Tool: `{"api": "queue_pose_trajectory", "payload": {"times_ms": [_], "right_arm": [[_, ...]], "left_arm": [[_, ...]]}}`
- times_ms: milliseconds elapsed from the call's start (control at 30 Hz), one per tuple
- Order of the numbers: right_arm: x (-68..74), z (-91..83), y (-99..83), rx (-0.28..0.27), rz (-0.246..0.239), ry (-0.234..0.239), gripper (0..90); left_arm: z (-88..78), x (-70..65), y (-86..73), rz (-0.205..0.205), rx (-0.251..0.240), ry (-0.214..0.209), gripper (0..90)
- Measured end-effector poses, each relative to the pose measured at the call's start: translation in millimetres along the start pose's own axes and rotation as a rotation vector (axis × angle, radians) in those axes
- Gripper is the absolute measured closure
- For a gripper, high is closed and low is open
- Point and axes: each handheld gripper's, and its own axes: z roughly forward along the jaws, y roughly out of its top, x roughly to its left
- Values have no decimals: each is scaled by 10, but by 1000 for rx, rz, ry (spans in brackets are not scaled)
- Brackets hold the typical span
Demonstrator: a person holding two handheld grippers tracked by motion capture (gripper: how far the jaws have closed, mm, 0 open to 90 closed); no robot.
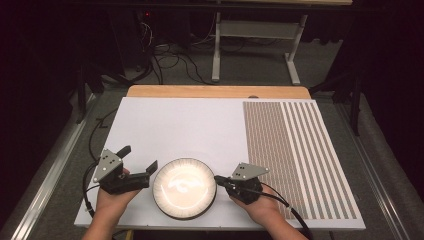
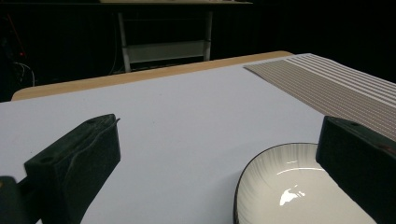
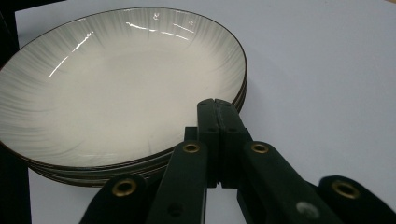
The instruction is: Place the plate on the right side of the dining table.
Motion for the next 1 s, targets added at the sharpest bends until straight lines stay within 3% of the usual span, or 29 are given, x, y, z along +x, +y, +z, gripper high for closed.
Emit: {"api": "queue_pose_trajectory", "payload": {"times_ms": [1000], "right_arm": [[14,18,0,5,-1,-4,900]], "left_arm": [[-1,9,5,-12,-5,-5,5]]}}
